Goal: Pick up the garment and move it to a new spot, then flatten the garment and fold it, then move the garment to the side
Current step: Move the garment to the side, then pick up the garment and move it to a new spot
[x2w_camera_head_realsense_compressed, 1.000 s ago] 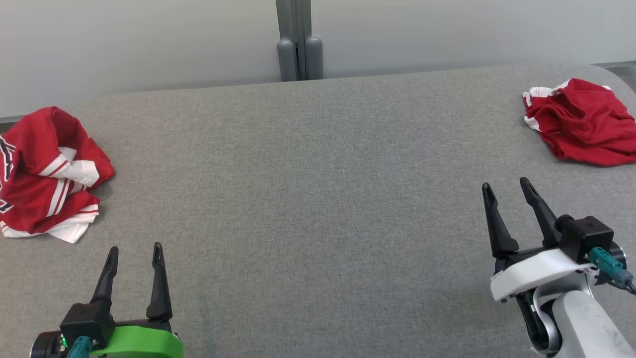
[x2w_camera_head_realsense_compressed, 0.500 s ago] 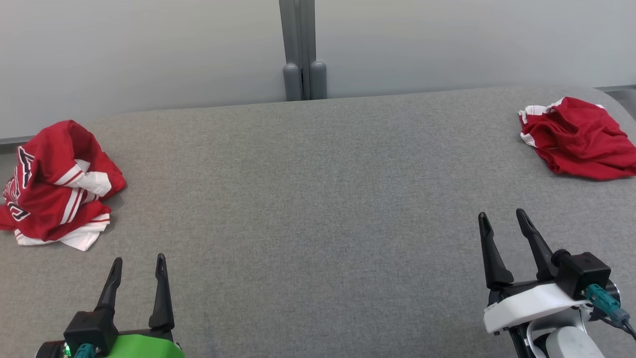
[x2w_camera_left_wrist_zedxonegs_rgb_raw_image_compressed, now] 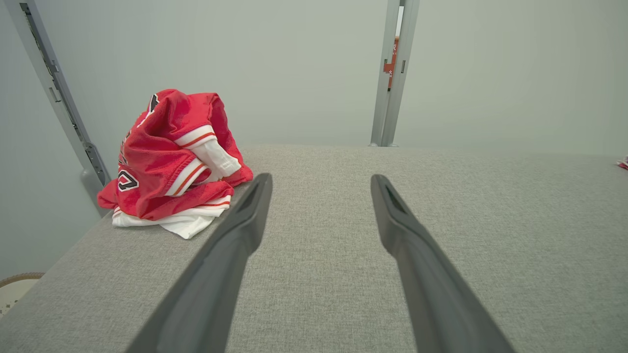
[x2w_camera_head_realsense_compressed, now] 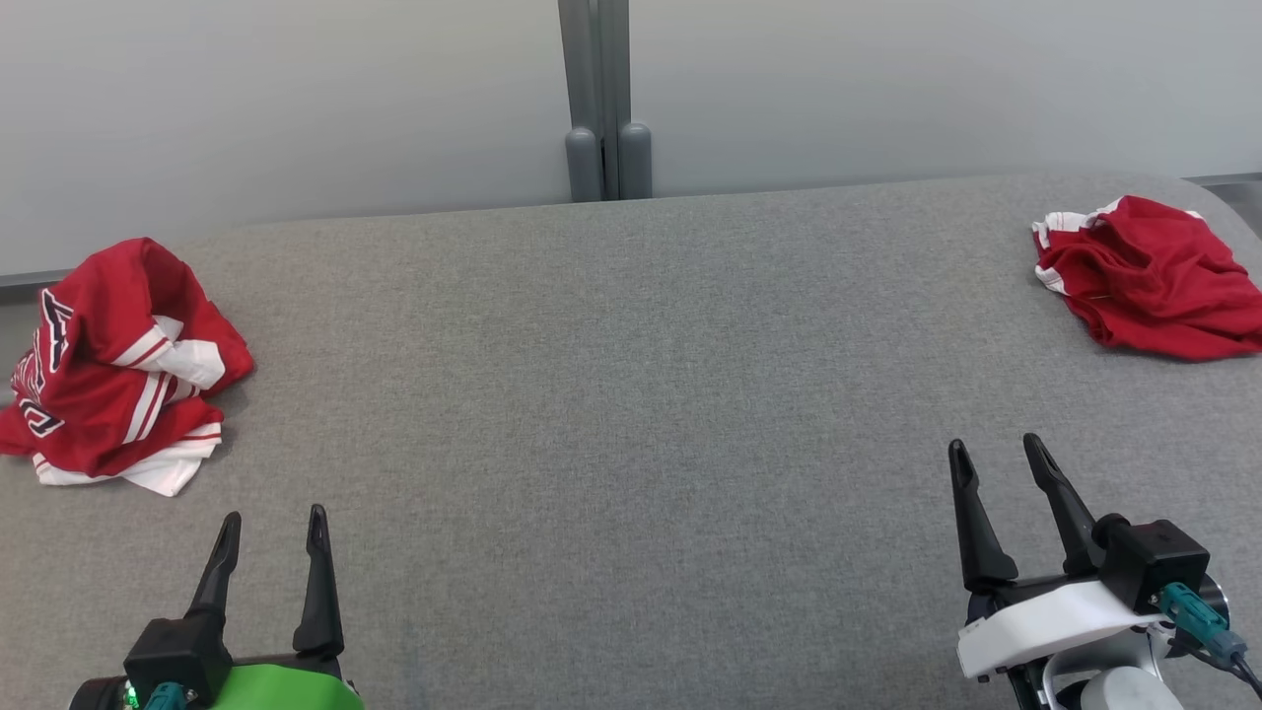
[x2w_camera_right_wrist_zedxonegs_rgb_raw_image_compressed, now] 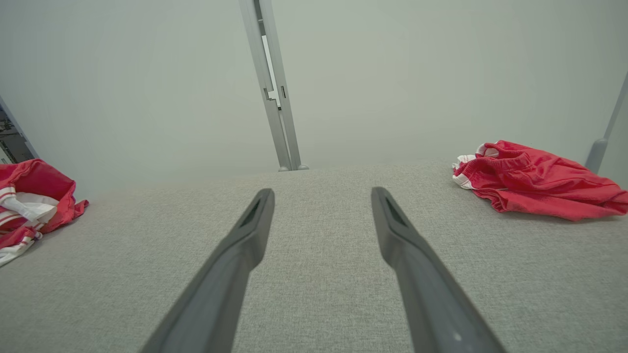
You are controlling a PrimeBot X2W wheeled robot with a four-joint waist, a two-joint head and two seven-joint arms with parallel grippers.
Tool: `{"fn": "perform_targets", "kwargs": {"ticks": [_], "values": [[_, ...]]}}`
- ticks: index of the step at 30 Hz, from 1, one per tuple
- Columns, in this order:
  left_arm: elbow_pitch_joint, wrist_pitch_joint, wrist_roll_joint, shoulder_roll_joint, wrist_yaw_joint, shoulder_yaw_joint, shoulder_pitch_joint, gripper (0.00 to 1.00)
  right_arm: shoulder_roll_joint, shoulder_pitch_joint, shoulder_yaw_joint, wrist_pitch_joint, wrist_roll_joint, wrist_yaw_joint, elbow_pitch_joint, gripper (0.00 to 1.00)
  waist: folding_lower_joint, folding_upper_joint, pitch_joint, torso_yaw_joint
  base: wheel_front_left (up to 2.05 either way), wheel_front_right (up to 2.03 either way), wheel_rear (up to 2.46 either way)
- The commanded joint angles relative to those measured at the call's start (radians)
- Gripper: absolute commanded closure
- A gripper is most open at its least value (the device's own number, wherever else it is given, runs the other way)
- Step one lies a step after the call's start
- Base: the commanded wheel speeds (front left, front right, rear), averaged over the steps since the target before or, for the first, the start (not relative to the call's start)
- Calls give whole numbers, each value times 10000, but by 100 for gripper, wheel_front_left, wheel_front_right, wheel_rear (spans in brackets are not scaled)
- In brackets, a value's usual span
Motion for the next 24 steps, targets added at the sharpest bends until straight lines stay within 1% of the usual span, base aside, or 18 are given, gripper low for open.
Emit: {"fn": "perform_targets", "kwargs": {"ticks": [1,15,19,24], "values": [[6,-3,35,1,-15,13,64,0,5,83,16,-27,-38,-19,34,0,1,0,3,5,0,0,0],[27,-3,40,2,-13,114,37,0,32,21,144,-27,-11,-19,166,0,1,0,-21,160,0,0,0],[-26,-3,81,3,23,225,16,0,70,51,237,-27,-6,-19,146,0,1,0,-14,374,0,0,0],[-35,-3,171,5,24,296,-18,0,85,114,305,-29,42,-19,215,0,1,0,-4,885,0,0,0]]}}
